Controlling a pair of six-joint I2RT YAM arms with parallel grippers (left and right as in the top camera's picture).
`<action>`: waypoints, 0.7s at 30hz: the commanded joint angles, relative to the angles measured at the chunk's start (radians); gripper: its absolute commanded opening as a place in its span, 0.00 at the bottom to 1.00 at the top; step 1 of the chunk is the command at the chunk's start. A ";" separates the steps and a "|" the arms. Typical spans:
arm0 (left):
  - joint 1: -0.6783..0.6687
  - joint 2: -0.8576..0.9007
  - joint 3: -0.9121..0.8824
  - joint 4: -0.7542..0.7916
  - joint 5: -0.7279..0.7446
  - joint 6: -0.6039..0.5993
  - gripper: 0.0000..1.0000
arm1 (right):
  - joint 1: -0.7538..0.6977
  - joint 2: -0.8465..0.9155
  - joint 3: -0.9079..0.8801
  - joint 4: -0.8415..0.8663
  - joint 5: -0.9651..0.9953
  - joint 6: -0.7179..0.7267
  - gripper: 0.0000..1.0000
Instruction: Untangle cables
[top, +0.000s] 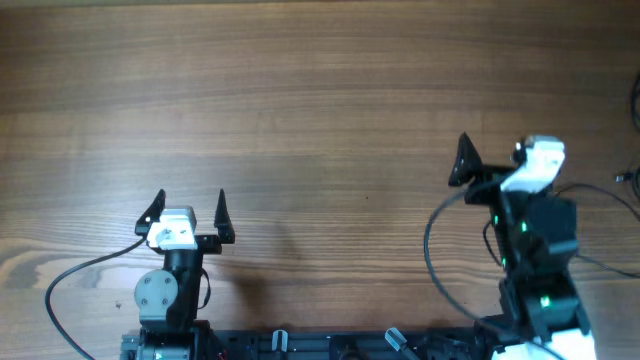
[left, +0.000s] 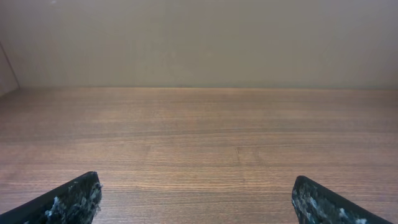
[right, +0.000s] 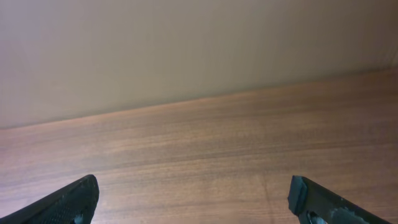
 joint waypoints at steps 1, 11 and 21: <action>0.006 -0.009 -0.006 0.003 -0.006 0.011 1.00 | -0.004 -0.133 -0.098 0.030 -0.030 -0.011 1.00; 0.006 -0.009 -0.006 0.003 -0.006 0.011 1.00 | -0.005 -0.329 -0.291 0.087 -0.065 -0.014 1.00; 0.006 -0.009 -0.006 0.003 -0.006 0.011 1.00 | -0.103 -0.483 -0.365 0.103 -0.155 -0.014 1.00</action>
